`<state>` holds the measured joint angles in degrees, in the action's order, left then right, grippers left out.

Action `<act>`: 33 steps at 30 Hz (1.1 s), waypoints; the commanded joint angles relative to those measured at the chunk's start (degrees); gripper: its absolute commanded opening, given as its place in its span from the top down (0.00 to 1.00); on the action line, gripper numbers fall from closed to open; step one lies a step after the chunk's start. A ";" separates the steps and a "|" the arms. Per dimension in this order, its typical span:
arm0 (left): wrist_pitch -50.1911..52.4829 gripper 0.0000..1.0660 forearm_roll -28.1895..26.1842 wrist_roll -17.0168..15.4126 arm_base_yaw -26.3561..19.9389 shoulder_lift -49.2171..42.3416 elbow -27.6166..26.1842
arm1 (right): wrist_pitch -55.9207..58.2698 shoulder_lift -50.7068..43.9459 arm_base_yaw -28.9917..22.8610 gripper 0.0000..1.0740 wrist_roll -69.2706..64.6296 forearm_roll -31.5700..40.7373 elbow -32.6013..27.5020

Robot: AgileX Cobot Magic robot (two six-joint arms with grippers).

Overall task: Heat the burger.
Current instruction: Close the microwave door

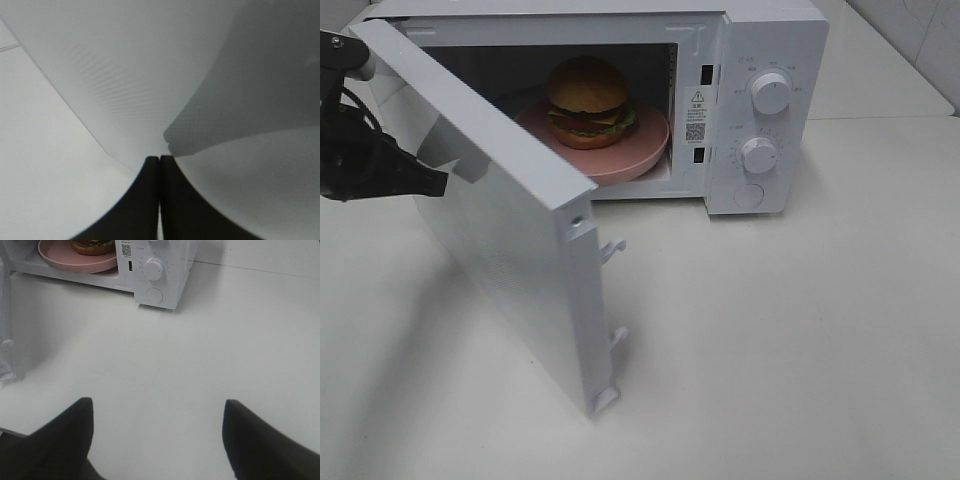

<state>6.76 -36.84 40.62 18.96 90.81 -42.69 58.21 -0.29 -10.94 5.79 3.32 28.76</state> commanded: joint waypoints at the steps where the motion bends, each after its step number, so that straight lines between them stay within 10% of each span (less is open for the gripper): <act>1: 0.97 1.00 0.00 -0.11 2.52 2.06 -2.69 | -0.69 -1.49 0.17 0.36 0.11 -0.34 -0.06; 33: 6.13 1.00 0.92 -0.11 15.93 20.40 -28.99 | -0.69 -1.49 0.17 0.36 0.11 -0.34 -0.06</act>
<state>4.76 -35.52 40.62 36.15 111.78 -70.70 58.21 -0.29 -10.94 5.79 3.27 28.76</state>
